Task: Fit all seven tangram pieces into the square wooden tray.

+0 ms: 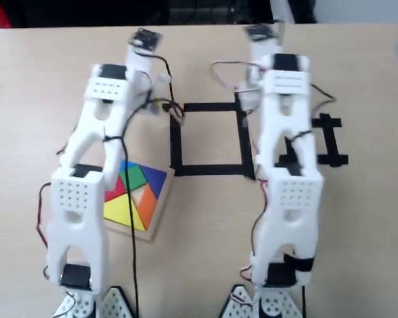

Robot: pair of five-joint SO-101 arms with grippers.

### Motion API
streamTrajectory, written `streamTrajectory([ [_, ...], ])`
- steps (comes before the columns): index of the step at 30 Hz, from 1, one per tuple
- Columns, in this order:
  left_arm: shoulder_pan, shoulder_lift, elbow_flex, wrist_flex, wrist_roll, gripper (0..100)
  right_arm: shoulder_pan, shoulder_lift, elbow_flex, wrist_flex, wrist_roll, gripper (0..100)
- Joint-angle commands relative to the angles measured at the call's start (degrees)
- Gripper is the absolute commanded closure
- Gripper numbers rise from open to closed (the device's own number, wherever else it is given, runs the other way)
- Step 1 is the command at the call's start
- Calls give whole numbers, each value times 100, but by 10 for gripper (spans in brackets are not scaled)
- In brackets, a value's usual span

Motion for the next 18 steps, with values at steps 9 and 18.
streamTrajectory([
  [9, -2176, -79, -2580, 2725, -35, 759, -1433, 910, -1007, 290, 396, 987],
  [18, -2993, -62, -2132, 2866, -334, 759, -1811, 1323, -1692, -88, -53, 987],
])
